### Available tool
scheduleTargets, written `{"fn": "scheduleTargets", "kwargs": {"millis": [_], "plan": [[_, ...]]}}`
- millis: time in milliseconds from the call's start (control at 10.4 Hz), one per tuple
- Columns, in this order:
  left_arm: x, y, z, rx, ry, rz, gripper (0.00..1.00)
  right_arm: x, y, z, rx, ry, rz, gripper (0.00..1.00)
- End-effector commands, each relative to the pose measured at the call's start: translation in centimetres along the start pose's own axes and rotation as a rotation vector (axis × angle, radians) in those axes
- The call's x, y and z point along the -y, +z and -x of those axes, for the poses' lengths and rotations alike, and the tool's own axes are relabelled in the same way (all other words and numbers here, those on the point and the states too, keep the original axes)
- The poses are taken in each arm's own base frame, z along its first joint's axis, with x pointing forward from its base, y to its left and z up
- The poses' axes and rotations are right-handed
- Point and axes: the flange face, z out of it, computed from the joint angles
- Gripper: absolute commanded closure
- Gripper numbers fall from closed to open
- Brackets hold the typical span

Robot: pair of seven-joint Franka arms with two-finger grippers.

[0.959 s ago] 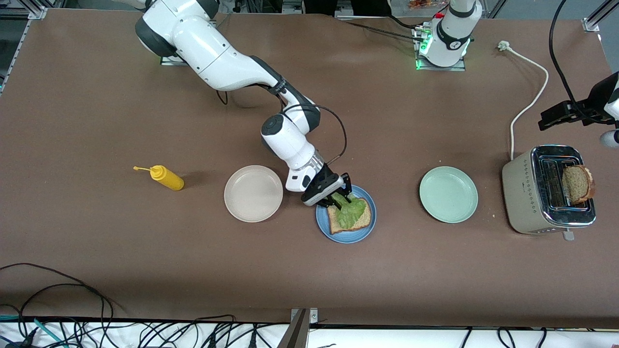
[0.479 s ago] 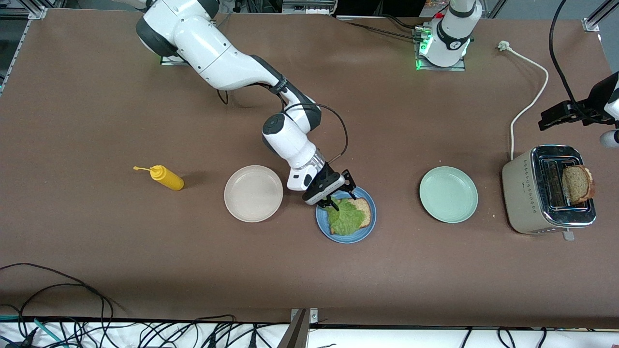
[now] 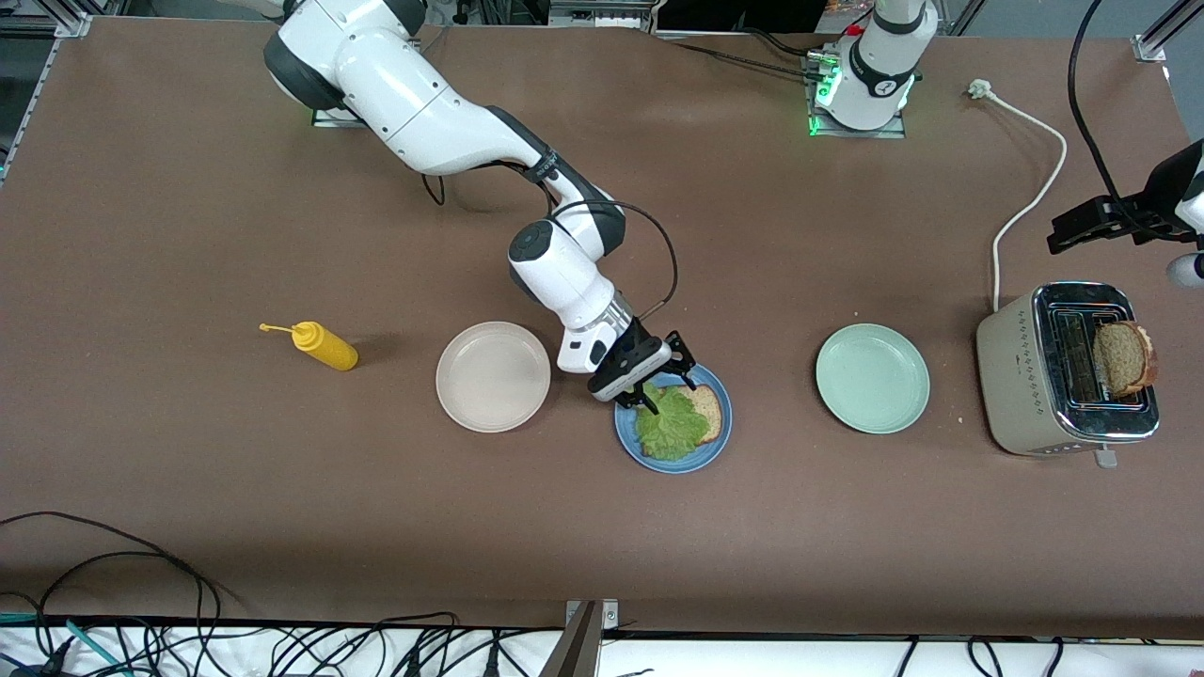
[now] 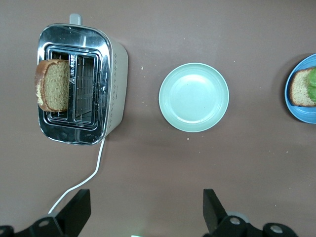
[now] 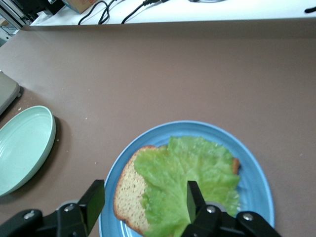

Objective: Make sandwich in blue plate with both arms
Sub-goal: 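Withdraw the right gripper toward the yellow squeeze bottle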

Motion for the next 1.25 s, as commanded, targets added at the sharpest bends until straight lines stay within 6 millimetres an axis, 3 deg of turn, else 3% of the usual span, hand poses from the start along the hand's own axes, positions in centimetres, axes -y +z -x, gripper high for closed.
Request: {"fn": "scheduleTargets", "kwargs": {"millis": [0, 192, 288, 479, 671, 863, 1151], "plan": [[0.3, -0.4, 0.1, -0.002, -0.005, -0.011, 0.0, -0.4, -5.1, -5.8, 0.104, 0.02, 0.052, 0.17], [0.3, -0.4, 0.1, -0.002, -0.005, -0.011, 0.0, -1.9, -9.8, -9.2, 0.197, 0.029, 0.106, 0.0], [0.6, -0.3, 0.1, 0.0, -0.011, -0.011, 0.0, -2.8, -12.0, -10.4, 0.245, 0.026, 0.135, 0.0], [1.4, -0.3, 0.0, 0.0, -0.02, -0.008, 0.0, -6.7, -17.3, -12.4, 0.349, -0.035, 0.186, 0.0], [1.4, -0.2, -0.1, 0.002, -0.02, -0.009, 0.0, -9.6, -23.8, -15.0, 0.433, -0.028, 0.23, 0.0], [1.4, -0.2, -0.1, 0.002, -0.02, -0.009, 0.0, -11.4, -28.8, -15.6, 0.523, -0.095, 0.234, 0.01], [1.6, -0.2, -0.1, 0.004, -0.023, -0.009, 0.0, -16.2, -34.9, -14.9, 0.563, -0.137, 0.233, 0.01]]}}
